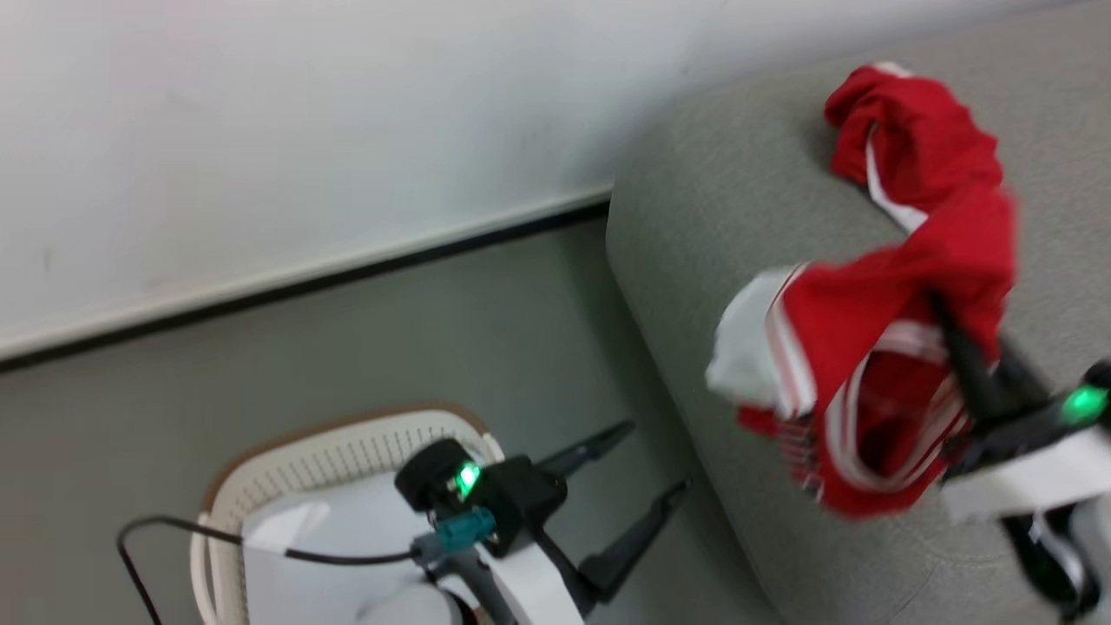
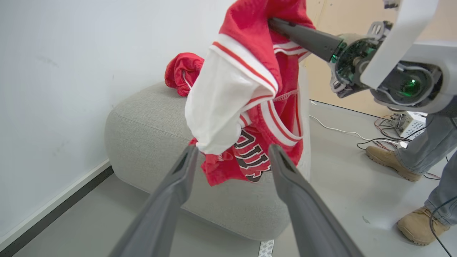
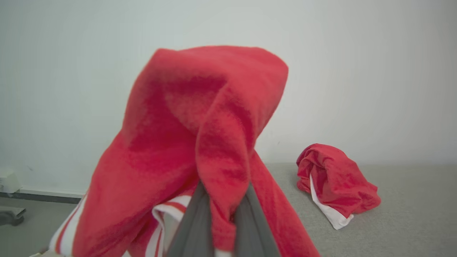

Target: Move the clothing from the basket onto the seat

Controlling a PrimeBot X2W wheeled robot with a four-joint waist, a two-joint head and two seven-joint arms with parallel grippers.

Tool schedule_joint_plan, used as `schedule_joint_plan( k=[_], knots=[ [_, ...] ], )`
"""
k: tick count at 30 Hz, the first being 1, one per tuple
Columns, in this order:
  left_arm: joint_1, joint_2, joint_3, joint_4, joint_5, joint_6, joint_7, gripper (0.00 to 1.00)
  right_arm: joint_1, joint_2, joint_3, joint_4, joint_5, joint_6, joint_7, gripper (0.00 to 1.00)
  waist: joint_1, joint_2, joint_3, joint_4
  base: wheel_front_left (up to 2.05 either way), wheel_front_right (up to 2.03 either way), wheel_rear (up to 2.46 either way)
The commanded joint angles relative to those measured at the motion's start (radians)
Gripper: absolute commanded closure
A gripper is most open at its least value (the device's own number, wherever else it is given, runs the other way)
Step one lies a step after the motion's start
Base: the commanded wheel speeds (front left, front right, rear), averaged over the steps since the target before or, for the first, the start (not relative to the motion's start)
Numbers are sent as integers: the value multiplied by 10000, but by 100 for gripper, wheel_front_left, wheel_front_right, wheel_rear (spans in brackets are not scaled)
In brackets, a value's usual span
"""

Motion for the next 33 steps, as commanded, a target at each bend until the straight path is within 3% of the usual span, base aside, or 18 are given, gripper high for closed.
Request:
schedule_joint_plan(
  k=[1,13,23,28,33],
  knots=[
    [-253,157,80,-51,140,-20,29,0,-357,38,-219,42,-88,-26,-58,100,0,-1,837,328,0,0,0],
    [-1726,851,548,-671,425,-107,573,0,-5387,353,-4102,2212,-966,-26,644,100,0,-1,3906,1278,0,0,0],
    [-1799,837,692,-759,450,177,353,0,-8969,-1161,-6454,4239,-2229,-26,1616,100,0,-1,4857,2129,0,0,0],
    [-1557,850,781,-893,417,455,350,0,-9698,-1616,-7714,5576,-3419,-26,1696,100,0,-1,5360,2371,0,0,0],
    [-1319,1029,782,-1019,419,643,416,0,-9128,-1309,-9228,7089,-4800,-26,1420,100,0,-1,5703,2381,0,0,0]
  ],
)
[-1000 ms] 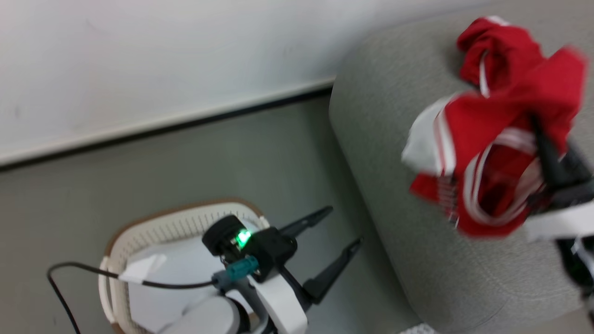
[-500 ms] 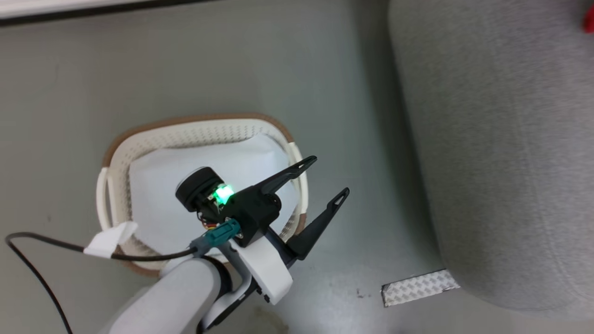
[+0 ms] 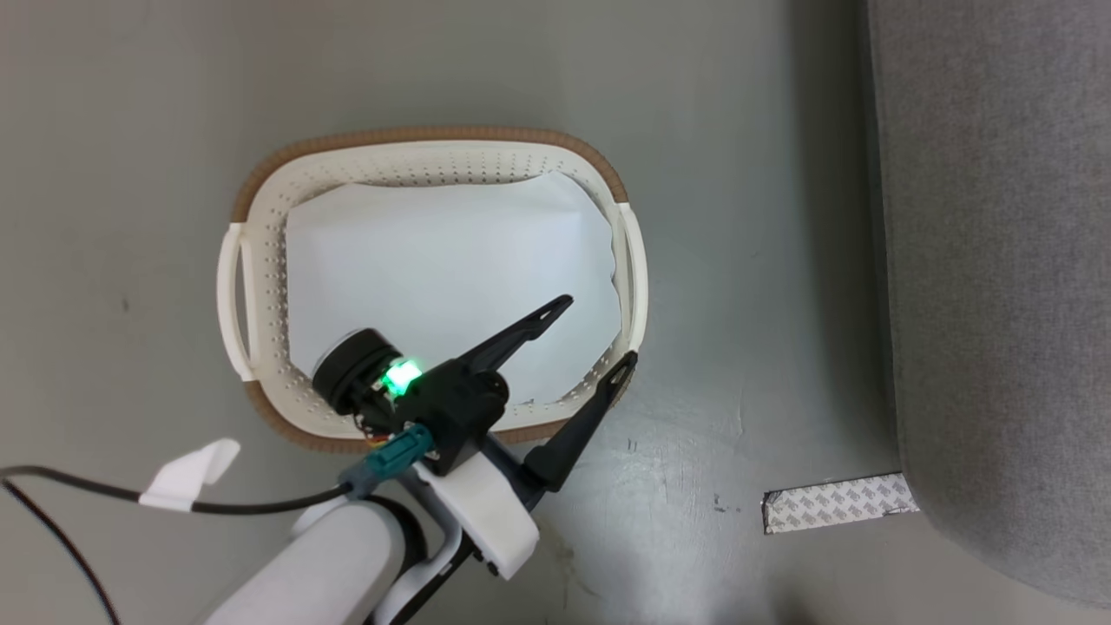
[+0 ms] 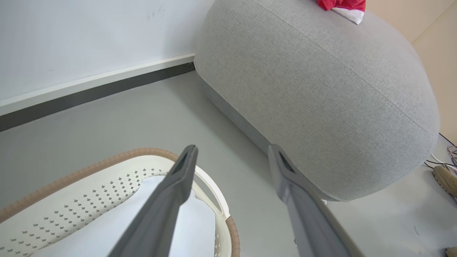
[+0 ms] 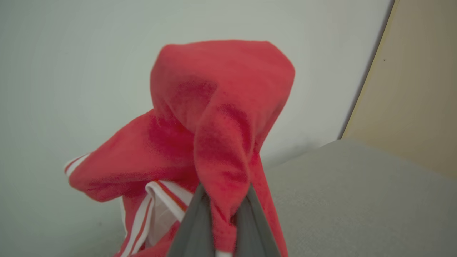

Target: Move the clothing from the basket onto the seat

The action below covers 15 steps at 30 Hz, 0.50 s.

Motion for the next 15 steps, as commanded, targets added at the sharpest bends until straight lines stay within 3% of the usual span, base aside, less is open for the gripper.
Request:
schedule_joint_plan(
  k=[1,9,10,12,13,15],
  knots=[
    [128,123,37,-50,-17,51,12,0,306,175,-250,286,-284,-26,-126,100,-2,0,94,10,0,0,0],
    [286,376,246,-200,-94,315,-83,0,1118,1215,-1525,1668,-1729,-26,-1035,100,-2,0,0,-63,0,0,0],
    [299,388,273,-201,-109,344,-77,0,1149,1310,-1521,1739,-1858,-26,-1112,85,-2,0,-53,-88,0,0,0],
    [331,404,295,-190,-114,372,-117,0,1228,1398,-1489,1819,-1961,-26,-1268,14,-2,0,-203,-137,0,0,0],
    [353,400,318,-159,-148,393,-167,0,1285,1424,-1424,1832,-2030,-26,-1310,0,-2,0,-295,-157,0,0,0],
    [407,423,374,-86,-203,434,-244,0,1356,1487,-1259,1846,-2103,-26,-1386,0,-2,0,-479,-219,0,0,0]
  ],
)
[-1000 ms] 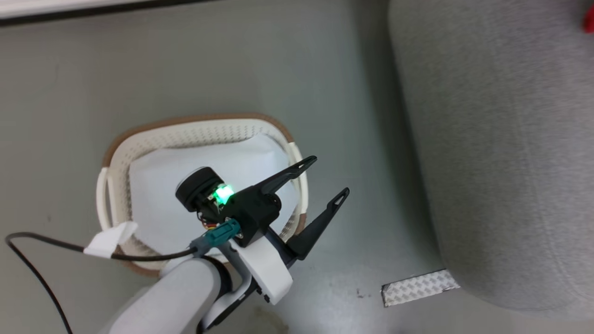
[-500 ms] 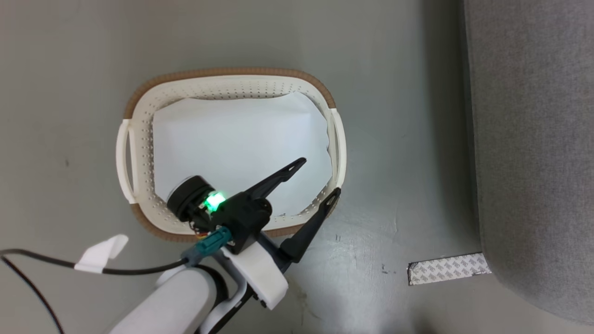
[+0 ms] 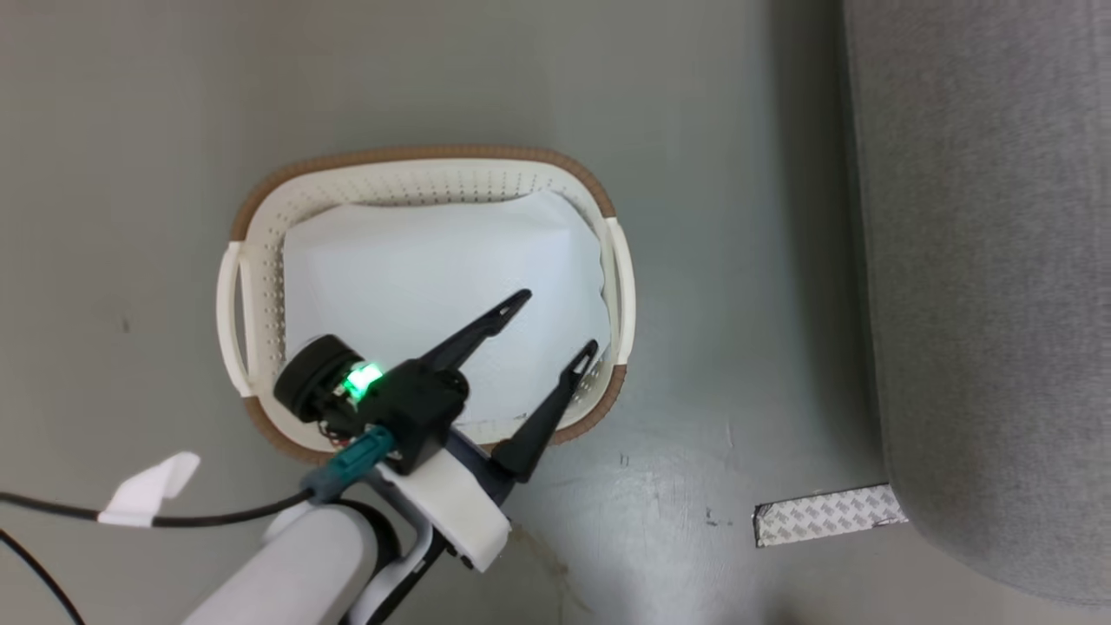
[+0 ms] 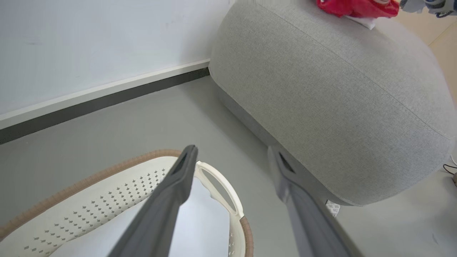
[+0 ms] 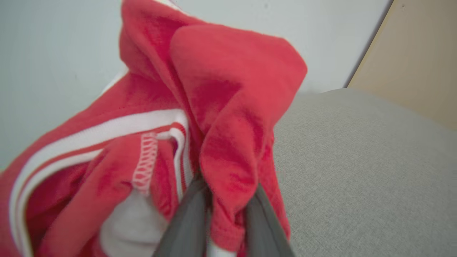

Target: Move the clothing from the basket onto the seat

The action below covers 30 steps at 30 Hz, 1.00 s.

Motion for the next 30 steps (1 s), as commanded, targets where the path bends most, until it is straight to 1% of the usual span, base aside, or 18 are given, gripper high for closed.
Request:
schedule_joint_plan(
  k=[1,7,12,13,17,22,27,30],
  knots=[
    [143,61,136,80,-204,97,-167,0,234,68,213,19,-20,-26,-139,0,0,0,-299,-123,0,0,0],
    [398,7,293,376,-438,197,-560,0,1019,194,1219,-261,369,-26,-221,0,0,0,-1083,-350,0,0,0],
    [699,-124,396,753,-707,244,-1076,0,2480,275,2271,-1508,995,-26,-222,0,0,0,-1942,-366,0,0,0],
    [699,-124,396,753,-707,244,-1076,0,2480,275,2271,-1508,995,-26,-222,0,0,0,-1942,-366,0,0,0],
    [1006,-276,491,1127,-923,335,-1504,0,3848,258,2860,-2854,1564,-26,-226,0,0,0,-2638,-273,0,0,0],
    [1650,-428,758,1681,-1300,494,-2173,0,5663,652,3348,-4446,2138,-26,-225,0,0,0,-3645,-92,0,0,0],
    [2373,-631,1122,2123,-1609,660,-2577,0,7167,1181,3854,-5725,2311,-27,-225,0,0,0,-4550,197,0,0,0],
    [2802,-758,1383,2282,-1781,679,-2664,0,7871,1396,4180,-6386,2291,-27,-159,0,0,0,-5021,447,0,0,0]
  ],
)
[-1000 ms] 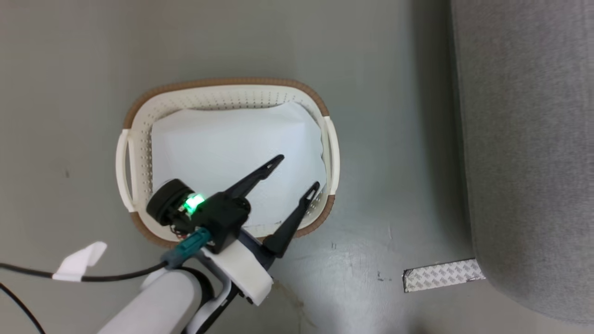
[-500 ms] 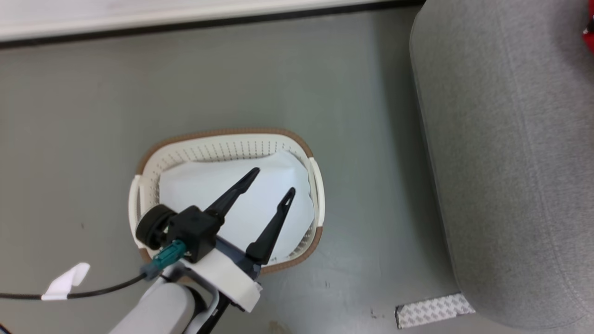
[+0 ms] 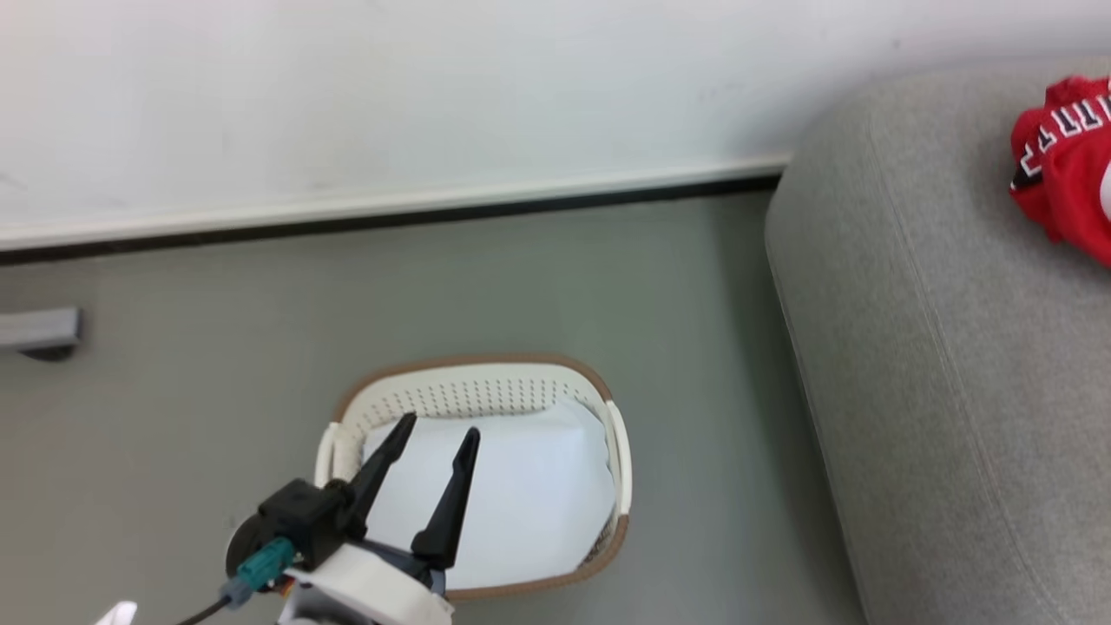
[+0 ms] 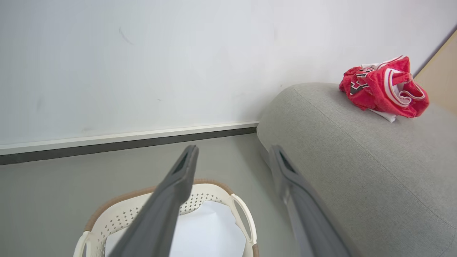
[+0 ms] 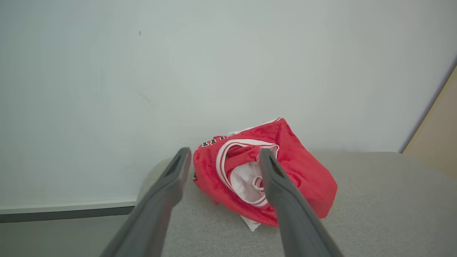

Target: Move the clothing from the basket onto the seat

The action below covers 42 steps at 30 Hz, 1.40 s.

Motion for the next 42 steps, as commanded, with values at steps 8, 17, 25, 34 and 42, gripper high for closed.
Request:
schedule_joint_plan(
  k=[8,17,25,34,42],
  knots=[
    [1196,-338,1011,194,118,47,-82,0,1747,760,712,-1455,-329,-27,99,0,3,0,-1706,1090,0,0,0],
    [2503,-681,2414,168,830,-123,-78,0,3311,1589,1754,-1559,-464,-27,18,0,3,0,-2713,1656,0,0,0],
    [3020,-1090,3466,167,1636,-368,-81,0,4289,2059,2248,-1042,-650,-27,-45,0,3,0,-2956,1866,0,0,0],
    [3389,-1585,4271,250,2357,-712,-81,0,4678,2190,2720,-1002,-427,-27,-52,0,3,0,-3079,1840,0,0,0],
    [3455,-1944,4786,501,2679,-897,-82,0,4665,2189,2819,-1066,-270,-27,-52,0,3,0,-3159,1863,0,0,0]
  ],
)
